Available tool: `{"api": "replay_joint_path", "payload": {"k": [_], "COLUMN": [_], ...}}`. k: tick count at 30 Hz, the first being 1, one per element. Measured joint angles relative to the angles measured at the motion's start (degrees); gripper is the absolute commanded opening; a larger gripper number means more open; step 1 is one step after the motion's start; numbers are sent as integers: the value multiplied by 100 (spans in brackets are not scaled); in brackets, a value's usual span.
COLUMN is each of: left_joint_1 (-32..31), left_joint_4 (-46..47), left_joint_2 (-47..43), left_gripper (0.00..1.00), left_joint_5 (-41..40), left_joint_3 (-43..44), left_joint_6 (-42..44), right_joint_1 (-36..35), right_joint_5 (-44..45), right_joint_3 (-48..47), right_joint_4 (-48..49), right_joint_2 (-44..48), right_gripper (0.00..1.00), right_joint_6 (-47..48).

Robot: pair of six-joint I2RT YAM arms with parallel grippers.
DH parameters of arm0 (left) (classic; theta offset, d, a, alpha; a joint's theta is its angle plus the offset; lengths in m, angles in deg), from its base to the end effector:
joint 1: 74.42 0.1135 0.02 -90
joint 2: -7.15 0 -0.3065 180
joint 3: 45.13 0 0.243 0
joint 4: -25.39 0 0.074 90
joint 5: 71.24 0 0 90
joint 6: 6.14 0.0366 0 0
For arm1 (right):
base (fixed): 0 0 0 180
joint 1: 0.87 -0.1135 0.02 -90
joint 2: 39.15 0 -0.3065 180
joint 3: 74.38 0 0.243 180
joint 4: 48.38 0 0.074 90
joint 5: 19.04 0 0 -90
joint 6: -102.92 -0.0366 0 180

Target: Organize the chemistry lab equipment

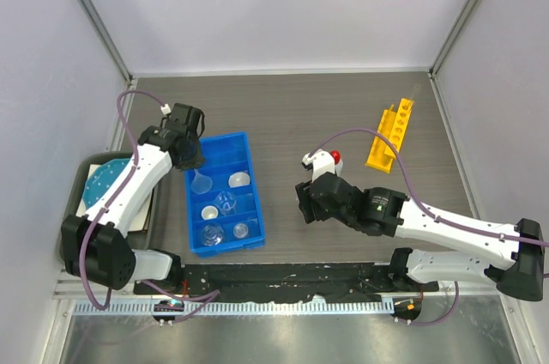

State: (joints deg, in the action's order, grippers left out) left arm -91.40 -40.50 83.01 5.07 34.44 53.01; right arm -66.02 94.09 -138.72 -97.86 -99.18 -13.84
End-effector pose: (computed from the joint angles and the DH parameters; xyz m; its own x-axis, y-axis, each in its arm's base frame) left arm 0.2309 -0.0614 0.3295 -0.8175 -0.2713 -0.5080 -0.2808 0.9579 -0.0596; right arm 0.0908 0.1619 0.3209 -0.5894 -0.2875 -0.7549 -0.5070 0.8592 0.0687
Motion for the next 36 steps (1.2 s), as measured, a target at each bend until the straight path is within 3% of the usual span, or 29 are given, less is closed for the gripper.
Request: {"api": "replay_joint_path", "payload": {"k": [20,31,36], "left_joint_1": [98,98,101], "left_joint_4": [72,190,251], "left_joint_2": [254,750,778], "left_gripper": [0,11,25], "left_joint_5": [116,160,264], "left_joint_3": [76,-103,-164], "left_joint_6": [-37,-221,-358], "right_joint_1": [-13,-39,-39], "right_joint_5": [33,61,90], "right_joint_3": [0,0,0], "right_joint_4": [2,-44,-55], "right_joint_2": [0,181,238], "right_gripper": [64,64,66], "right_joint_6": [0,2,7]}}
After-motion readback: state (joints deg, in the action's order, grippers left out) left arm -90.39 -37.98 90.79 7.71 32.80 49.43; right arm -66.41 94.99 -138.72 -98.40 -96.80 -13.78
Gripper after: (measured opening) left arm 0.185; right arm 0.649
